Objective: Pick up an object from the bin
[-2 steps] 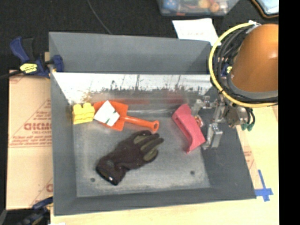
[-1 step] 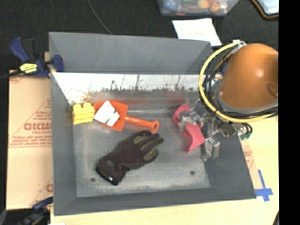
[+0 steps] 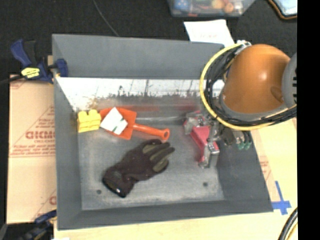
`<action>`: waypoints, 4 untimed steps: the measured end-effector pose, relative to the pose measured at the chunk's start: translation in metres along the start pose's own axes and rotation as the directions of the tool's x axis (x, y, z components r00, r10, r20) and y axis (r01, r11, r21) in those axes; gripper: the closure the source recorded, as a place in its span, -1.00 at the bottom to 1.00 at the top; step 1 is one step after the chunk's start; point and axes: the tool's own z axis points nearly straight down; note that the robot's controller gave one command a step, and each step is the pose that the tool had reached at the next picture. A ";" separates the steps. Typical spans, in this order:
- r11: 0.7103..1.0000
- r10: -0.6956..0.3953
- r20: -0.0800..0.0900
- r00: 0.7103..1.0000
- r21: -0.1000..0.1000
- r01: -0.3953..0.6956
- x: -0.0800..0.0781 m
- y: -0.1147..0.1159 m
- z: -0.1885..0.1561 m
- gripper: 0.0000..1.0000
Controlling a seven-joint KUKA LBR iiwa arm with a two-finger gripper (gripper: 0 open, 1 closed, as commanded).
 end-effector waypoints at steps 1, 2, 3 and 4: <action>0.971 -0.238 -0.004 0.971 0.000 0.238 0.011 -0.008 0.044 -1.00; 1.000 0.004 0.008 1.000 0.000 -0.004 -0.008 0.007 0.055 -1.00; 0.958 -0.286 -0.003 0.958 0.001 0.286 -0.009 0.015 0.079 -1.00; 0.999 0.045 0.012 0.999 0.000 -0.045 -0.058 0.024 0.100 -1.00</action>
Offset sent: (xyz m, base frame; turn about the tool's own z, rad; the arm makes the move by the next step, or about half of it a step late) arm 0.0107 0.0148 -0.0566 0.0356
